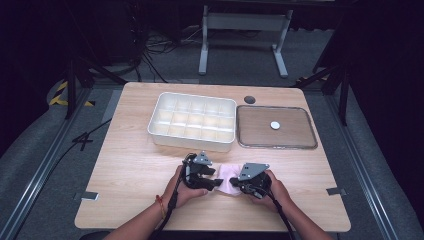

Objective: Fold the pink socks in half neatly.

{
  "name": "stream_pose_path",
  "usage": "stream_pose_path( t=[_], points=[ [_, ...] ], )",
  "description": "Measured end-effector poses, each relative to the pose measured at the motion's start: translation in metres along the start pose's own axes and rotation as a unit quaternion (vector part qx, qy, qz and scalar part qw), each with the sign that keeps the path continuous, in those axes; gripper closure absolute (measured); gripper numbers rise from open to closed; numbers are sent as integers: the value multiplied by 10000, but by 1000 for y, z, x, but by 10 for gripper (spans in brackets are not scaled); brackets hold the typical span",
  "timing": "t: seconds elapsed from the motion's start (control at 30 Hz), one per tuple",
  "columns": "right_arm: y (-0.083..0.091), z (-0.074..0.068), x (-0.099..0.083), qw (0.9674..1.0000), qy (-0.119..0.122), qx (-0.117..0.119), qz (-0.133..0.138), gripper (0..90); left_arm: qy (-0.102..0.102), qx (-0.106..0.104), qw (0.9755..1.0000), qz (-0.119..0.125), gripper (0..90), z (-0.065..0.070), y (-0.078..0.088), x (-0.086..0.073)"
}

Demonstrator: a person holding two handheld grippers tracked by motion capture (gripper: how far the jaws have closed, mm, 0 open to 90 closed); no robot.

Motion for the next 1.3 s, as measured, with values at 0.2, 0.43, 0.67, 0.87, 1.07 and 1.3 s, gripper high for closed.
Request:
stream_pose_path(
  t=[0.2,0.43,0.67,0.87,1.07,1.3],
  points=[
    [0,-1,0,10000,19,-68,-9,895,-84,127,9999,5,395,3,-3,0],
    [-1,-3,0,9999,60,-88,-1,896,-374,218,9990,-77,443,9,-6,2],
    [-2,-4,1,9999,93,-51,-7,897,-489,68,9987,-86,598,8,-8,6],
    [-2,-5,1,9999,110,-34,-8,896,-404,-170,9989,-148,744,8,-9,7],
    [-1,-4,0,9999,116,-23,10,897,-417,-109,9990,-119,804,10,-7,8],
    [-2,-2,1,10000,59,28,68,896,-543,-151,9980,270,826,13,7,16]
  ],
)
Point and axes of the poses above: each handheld gripper's, and its own axes: y roughly backward along the jaws, x roughly out of its top, z roughly to its right, the point moved 5 cm from there along -y, roughly forward along the jaws, and after that the axes turned 11 degrees about x, right-handed, at the moved point
